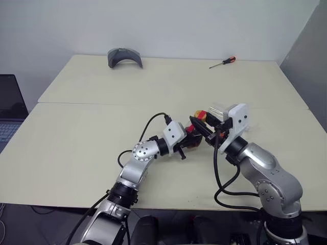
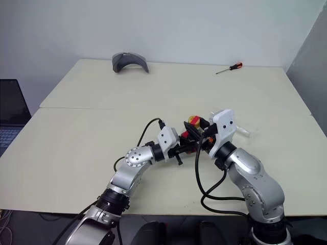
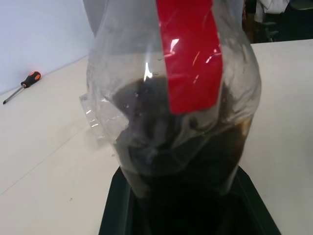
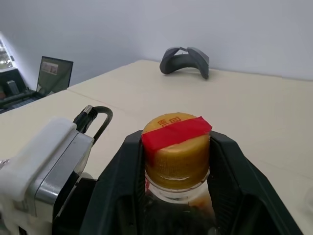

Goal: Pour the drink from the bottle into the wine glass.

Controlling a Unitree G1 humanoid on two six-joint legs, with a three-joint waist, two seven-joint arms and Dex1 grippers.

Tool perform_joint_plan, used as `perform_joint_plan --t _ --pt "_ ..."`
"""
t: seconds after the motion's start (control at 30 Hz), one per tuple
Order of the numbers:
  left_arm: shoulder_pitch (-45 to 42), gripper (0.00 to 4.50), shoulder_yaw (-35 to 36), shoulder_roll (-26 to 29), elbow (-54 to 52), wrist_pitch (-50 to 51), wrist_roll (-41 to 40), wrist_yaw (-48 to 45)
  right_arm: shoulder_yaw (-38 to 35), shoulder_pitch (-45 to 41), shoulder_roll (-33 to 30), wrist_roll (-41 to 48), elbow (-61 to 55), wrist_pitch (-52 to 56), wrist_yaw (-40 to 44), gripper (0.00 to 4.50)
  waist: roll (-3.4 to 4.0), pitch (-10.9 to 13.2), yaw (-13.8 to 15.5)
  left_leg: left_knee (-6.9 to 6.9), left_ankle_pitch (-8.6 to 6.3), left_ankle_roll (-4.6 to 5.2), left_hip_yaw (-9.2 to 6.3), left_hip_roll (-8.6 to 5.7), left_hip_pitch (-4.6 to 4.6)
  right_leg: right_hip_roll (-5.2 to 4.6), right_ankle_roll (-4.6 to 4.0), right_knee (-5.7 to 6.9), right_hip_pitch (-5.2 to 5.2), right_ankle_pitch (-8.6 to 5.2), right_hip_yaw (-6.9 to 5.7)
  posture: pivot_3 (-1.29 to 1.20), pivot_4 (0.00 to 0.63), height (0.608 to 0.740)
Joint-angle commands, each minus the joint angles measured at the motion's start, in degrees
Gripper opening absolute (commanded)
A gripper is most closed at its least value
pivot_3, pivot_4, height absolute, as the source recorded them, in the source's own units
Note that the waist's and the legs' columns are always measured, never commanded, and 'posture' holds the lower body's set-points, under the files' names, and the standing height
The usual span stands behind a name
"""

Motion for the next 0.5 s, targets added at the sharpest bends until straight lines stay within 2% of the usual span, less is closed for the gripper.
perform_joint_plan --t 0.03,0.1,0.17,0.37,0.5 --pt "0.63 0.68 -1.06 0.15 -3.56 0.25 -1.18 -2.15 -2.54 -4.32 -6.99 6.59 2.27 -0.02 12.99 1.39 0.03 0.02 -0.08 0.0 0.0 0.0 0.0 0.0 0.0 0.0 0.0 0.0 0.0 0.0 0.0 0.0 0.15 0.74" --pt "1.22 0.66 -1.53 0.48 -4.7 0.58 -1.55 -3.29 -2.55 -6.56 -12.22 7.19 7.06 -0.68 20.11 1.39 0.03 0.03 -0.11 0.01 0.0 0.01 0.05 -0.04 0.03 0.0 0.0 0.0 0.02 0.0 0.03 0.0 0.15 0.74" --pt "1.49 0.66 -1.72 0.67 -5.21 0.66 -1.54 -3.6 -1.67 -8.18 -14.48 7.16 9.99 -1.8 23.15 1.39 0.03 0.02 -0.06 0.0 -0.01 0.02 0.0 -0.01 0.04 0.0 -0.01 -0.01 0.03 0.0 0.0 0.0 0.15 0.74" --pt "1.61 0.66 -1.6 0.65 -5.81 1.46 -1.67 -3.33 -1.98 -9.1 -15.13 9.98 10.37 0.03 24.95 1.39 0.07 0.05 -0.04 -0.05 -0.01 0.02 -0.06 0.04 0.01 0.08 -0.02 0.01 -0.01 0.0 -0.01 0.0 0.15 0.74" --pt "1.48 0.66 -1.42 0.41 -5.53 1.68 -1.58 -3.16 -3.61 -6.05 -14.55 12.0 4.68 1.41 21.46 2.75 0.07 0.05 0.06 -0.03 -0.01 0.02 -0.03 0.01 -0.03 0.02 -0.02 -0.01 -0.01 0.0 0.0 0.0 0.15 0.74"
